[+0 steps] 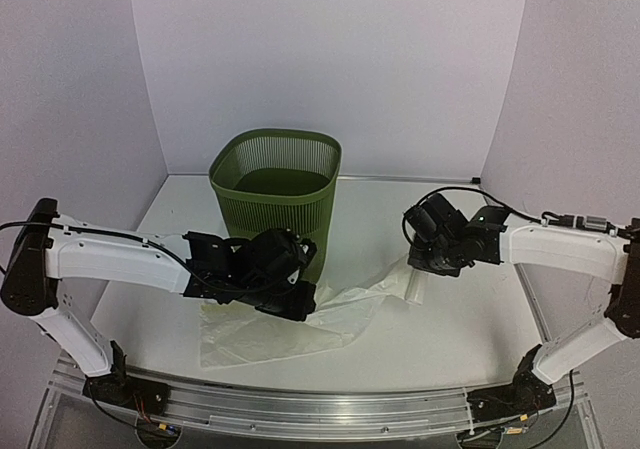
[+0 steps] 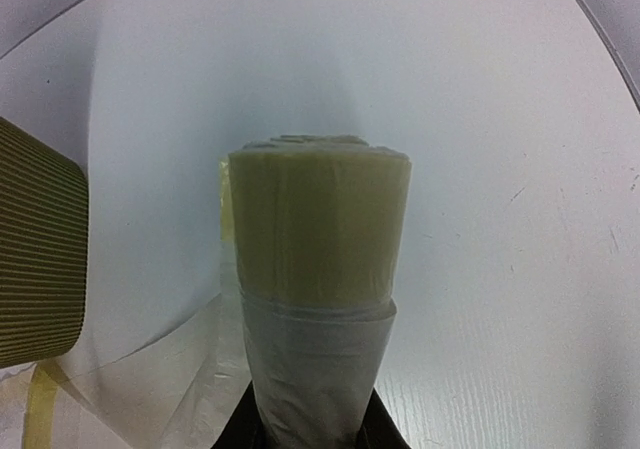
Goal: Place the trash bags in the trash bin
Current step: Tear the trash bag at the center of the board.
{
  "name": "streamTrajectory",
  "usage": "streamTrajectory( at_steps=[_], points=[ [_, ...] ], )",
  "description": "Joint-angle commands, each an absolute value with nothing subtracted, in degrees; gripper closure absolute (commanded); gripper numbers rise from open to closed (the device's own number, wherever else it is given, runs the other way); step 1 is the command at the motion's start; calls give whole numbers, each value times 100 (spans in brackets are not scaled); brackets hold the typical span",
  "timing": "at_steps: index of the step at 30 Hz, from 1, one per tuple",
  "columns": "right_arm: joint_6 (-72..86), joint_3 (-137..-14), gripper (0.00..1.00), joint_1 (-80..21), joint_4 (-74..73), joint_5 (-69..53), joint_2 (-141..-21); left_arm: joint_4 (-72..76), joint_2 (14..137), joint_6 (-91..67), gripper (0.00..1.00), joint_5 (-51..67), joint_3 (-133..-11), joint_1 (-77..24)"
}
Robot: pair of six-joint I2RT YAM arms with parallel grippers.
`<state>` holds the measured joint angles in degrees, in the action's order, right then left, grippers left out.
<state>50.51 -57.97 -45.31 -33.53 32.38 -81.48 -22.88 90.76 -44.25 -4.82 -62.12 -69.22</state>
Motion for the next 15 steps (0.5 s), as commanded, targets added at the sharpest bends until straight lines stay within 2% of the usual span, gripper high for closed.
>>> streamTrajectory(
  at_steps=[1, 10, 15],
  points=[
    [4299, -5842, 100, -4130, -3806, 3449, -7798, -3485, 8690, -4766, 100, -1068, -6003, -6932],
    [3491, -5818, 100, -3715, -3903, 3082, -6922, -4383, 8775, -5262, 100, -1999, -5923, -6924],
    [3362, -5970, 100, -3605, -4096, 3287, -6821, -4418, 8923, -5533, 100, -2096, -5712, -6917]
  ],
)
